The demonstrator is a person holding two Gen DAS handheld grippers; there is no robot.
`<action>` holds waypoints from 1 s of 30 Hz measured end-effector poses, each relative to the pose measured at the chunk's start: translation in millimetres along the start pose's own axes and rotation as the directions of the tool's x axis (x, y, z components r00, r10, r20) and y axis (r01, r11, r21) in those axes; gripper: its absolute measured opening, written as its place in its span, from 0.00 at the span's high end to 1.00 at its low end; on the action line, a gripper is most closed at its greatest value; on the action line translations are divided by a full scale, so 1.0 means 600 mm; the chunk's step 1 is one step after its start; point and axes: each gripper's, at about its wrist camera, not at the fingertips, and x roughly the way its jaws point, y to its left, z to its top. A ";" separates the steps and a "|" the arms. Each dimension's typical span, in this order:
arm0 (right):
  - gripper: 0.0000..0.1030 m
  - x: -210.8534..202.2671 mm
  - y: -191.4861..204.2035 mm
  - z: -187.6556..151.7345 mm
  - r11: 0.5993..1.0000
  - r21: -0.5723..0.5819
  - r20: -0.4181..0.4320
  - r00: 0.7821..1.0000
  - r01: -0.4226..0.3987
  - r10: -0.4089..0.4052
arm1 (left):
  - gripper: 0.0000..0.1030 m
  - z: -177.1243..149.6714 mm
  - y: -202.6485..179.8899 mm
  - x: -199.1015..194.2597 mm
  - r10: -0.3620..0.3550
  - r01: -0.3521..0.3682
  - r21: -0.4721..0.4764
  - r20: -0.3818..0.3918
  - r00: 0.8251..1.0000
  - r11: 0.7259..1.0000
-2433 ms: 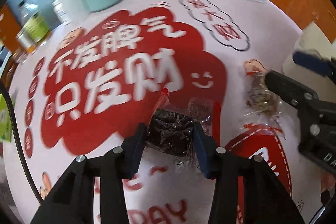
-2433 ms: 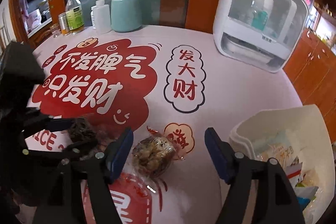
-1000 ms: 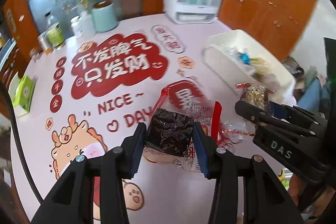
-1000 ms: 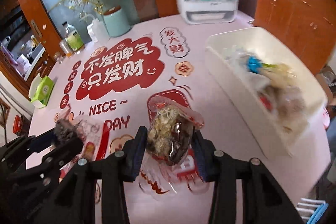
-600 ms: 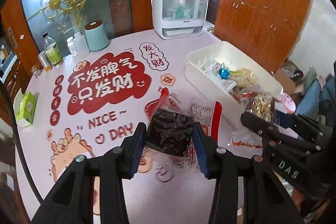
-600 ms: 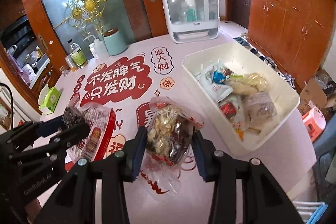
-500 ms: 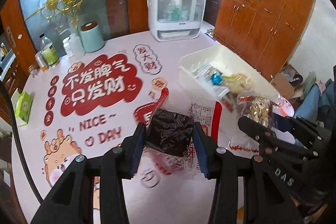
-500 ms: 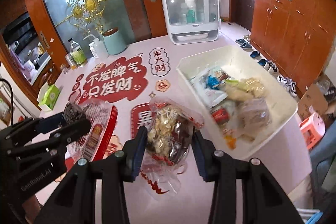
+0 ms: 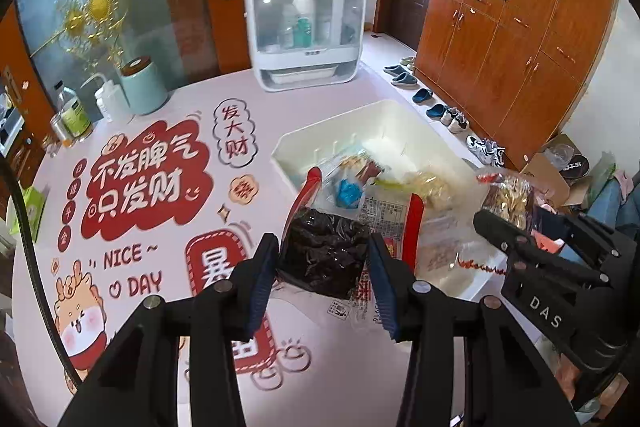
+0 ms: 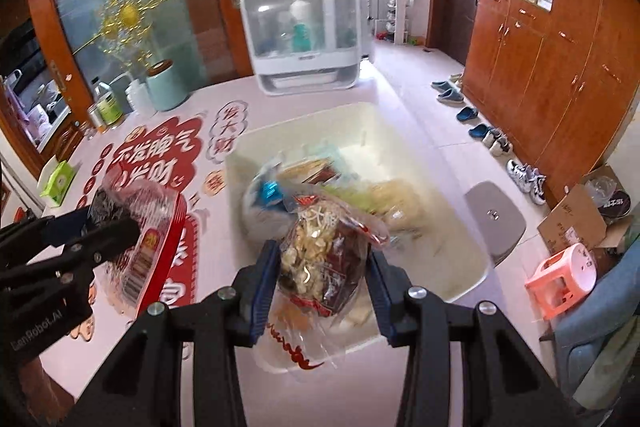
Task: Organize snacks
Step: 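Carry both bags into the white bin and release them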
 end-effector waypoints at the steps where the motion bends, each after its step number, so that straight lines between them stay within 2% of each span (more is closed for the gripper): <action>1: 0.58 0.002 -0.009 0.006 1.000 0.000 0.007 1.000 0.007 -0.007 | 0.57 0.007 -0.011 0.005 0.001 -0.001 0.002 0.003 1.000 1.000; 8: 0.57 0.023 -0.051 0.045 1.000 0.003 0.029 0.999 0.023 -0.023 | 0.57 0.033 -0.059 0.037 0.015 -0.015 0.028 -0.006 1.000 0.999; 17: 0.57 0.057 -0.050 0.056 0.998 -0.041 0.011 0.999 0.037 -0.036 | 0.56 0.042 -0.075 0.082 0.071 -0.068 0.050 -0.049 0.996 0.996; 18: 0.56 0.060 -0.051 0.056 0.998 -0.042 0.006 0.999 0.035 -0.035 | 0.51 0.043 -0.076 0.085 0.080 -0.078 0.054 -0.049 0.996 0.996; 19: 0.56 0.064 -0.051 0.057 0.999 -0.041 -0.005 0.999 0.032 -0.032 | 0.41 0.043 -0.076 0.087 0.085 -0.082 0.059 -0.052 0.995 0.995; 20: 0.55 0.071 -0.051 0.056 0.999 -0.039 -0.022 0.999 0.027 -0.028 | 0.36 0.044 -0.075 0.090 0.111 -0.107 0.064 -0.053 0.992 0.992; 22: 0.54 0.083 -0.054 0.054 0.999 -0.030 -0.051 0.998 0.035 -0.037 | 0.20 0.045 -0.071 0.095 0.140 -0.136 0.069 -0.052 0.989 0.988; 24: 0.54 0.090 -0.060 0.051 0.999 -0.014 -0.069 0.997 0.039 -0.040 | 0.13 0.044 -0.064 0.100 0.126 -0.122 0.060 -0.065 0.990 0.991; 30: 0.50 0.098 -0.072 0.041 0.999 0.027 -0.097 0.995 0.035 -0.032 | 0.13 0.038 -0.062 0.106 0.096 -0.092 0.051 -0.091 0.991 0.994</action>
